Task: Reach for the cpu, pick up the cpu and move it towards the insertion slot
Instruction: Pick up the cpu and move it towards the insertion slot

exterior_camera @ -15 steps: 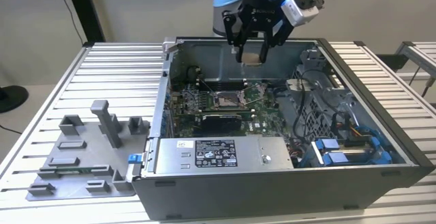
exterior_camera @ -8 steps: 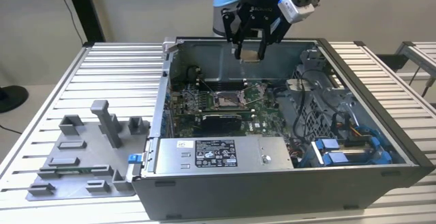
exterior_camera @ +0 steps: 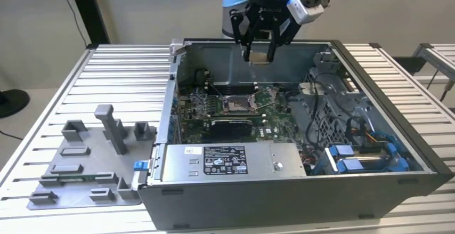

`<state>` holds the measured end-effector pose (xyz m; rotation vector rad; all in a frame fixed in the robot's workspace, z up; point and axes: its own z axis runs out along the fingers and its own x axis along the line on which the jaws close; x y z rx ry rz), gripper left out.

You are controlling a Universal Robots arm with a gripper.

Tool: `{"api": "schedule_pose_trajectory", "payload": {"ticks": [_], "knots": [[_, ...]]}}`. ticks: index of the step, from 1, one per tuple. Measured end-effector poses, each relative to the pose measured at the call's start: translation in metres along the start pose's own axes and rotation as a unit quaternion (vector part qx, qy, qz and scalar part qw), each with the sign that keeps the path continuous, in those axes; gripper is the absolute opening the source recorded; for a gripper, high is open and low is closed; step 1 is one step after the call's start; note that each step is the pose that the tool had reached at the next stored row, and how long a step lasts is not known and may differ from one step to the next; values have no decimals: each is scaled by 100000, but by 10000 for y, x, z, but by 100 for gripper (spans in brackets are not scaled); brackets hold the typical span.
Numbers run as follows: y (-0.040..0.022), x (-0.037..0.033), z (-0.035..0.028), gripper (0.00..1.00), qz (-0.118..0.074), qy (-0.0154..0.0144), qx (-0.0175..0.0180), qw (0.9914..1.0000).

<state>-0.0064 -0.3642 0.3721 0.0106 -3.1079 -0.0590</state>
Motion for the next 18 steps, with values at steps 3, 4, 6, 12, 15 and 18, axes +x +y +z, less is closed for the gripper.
{"api": "schedule_pose_trajectory", "payload": {"ticks": [3,4,6,12,15,18], "knots": [[56,8,22,0,0,-1,0,100000],[80,8,30,0,-1,1,2,100000],[135,9,46,0,0,2,11,100000],[295,31,101,0,0,-4,12,100000],[318,60,110,0,6,-1,17,100000],[319,103,113,0,5,3,21,100000]]}}
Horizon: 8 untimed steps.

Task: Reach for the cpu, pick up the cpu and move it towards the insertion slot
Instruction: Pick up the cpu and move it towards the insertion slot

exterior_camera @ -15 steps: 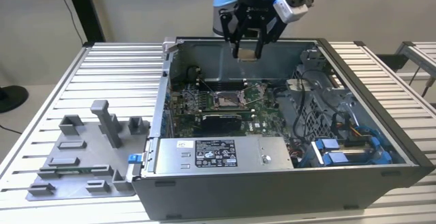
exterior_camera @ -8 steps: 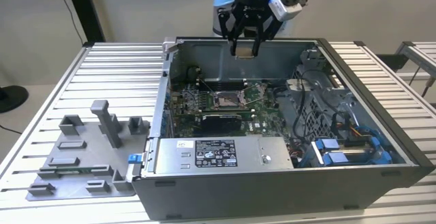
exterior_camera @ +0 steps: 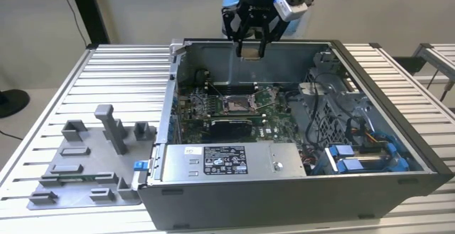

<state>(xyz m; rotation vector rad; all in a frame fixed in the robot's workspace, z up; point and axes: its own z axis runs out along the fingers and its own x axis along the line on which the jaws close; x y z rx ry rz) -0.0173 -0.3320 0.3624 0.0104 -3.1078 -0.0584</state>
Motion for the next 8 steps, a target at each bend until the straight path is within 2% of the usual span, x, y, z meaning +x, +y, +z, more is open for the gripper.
{"api": "schedule_pose_trajectory", "payload": {"ticks": [8], "knots": [[0,4,1,0,1,-2,-3,100000]]}}
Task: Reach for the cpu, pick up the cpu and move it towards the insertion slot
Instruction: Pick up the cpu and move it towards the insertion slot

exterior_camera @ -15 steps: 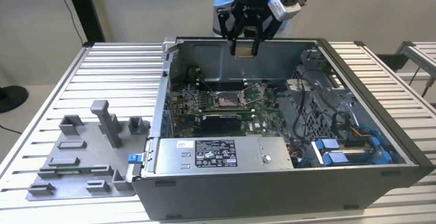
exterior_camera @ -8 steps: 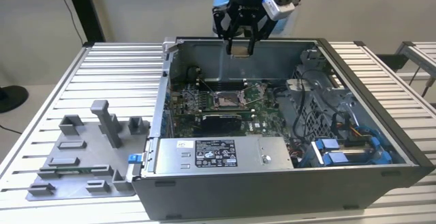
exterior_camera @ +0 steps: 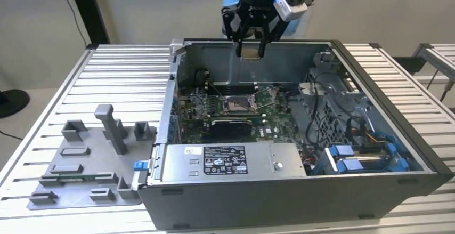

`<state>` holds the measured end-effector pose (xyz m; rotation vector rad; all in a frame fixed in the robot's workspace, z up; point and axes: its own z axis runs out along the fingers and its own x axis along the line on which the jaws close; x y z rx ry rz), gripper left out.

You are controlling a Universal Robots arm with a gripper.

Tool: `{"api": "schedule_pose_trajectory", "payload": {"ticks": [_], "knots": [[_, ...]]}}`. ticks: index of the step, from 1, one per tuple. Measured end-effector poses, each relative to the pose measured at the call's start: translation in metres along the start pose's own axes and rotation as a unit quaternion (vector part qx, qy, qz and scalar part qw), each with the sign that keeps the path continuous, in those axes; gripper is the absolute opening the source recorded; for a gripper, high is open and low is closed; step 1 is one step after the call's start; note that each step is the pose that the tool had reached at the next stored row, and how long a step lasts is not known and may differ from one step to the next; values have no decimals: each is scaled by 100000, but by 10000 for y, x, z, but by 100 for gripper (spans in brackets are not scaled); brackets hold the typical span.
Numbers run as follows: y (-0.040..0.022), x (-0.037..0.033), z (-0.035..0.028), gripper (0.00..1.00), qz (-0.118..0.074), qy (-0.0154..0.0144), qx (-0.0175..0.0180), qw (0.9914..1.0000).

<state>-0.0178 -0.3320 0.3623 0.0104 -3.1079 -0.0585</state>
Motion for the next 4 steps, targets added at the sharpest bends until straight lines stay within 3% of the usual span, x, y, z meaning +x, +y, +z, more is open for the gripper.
{"api": "schedule_pose_trajectory", "payload": {"ticks": [4], "knots": [[0,6,0,0,1,0,-2,100000]]}}
